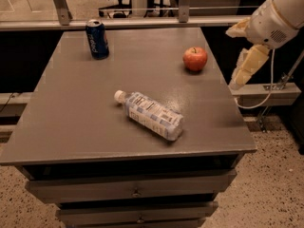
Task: Pick apple
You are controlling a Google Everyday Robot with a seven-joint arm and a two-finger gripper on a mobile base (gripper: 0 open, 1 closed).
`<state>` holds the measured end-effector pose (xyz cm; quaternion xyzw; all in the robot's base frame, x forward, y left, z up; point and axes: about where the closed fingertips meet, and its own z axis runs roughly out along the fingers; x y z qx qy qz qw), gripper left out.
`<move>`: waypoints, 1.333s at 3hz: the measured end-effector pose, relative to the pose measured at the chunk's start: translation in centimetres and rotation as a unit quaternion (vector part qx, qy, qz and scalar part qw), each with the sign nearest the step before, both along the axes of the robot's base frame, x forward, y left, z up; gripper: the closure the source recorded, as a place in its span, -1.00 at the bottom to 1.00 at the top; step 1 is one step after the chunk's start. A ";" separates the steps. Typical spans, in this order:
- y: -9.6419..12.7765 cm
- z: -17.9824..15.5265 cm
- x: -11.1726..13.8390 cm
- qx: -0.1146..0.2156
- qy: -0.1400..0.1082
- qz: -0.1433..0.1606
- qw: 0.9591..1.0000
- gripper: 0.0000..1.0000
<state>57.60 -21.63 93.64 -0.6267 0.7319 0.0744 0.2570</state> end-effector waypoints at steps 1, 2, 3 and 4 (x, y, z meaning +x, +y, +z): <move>2.0 -3.4 6.8 0.080 0.000 0.004 0.997 -1.00; 2.8 -4.5 11.1 0.118 -0.019 -0.019 0.993 -1.00; 3.5 -5.6 13.8 0.143 -0.010 -0.039 0.989 -1.00; 4.5 -7.4 15.1 0.155 0.031 -0.059 0.986 -0.98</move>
Offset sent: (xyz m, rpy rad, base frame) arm 0.1629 0.0293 -0.0498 0.3233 -0.0909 -0.0979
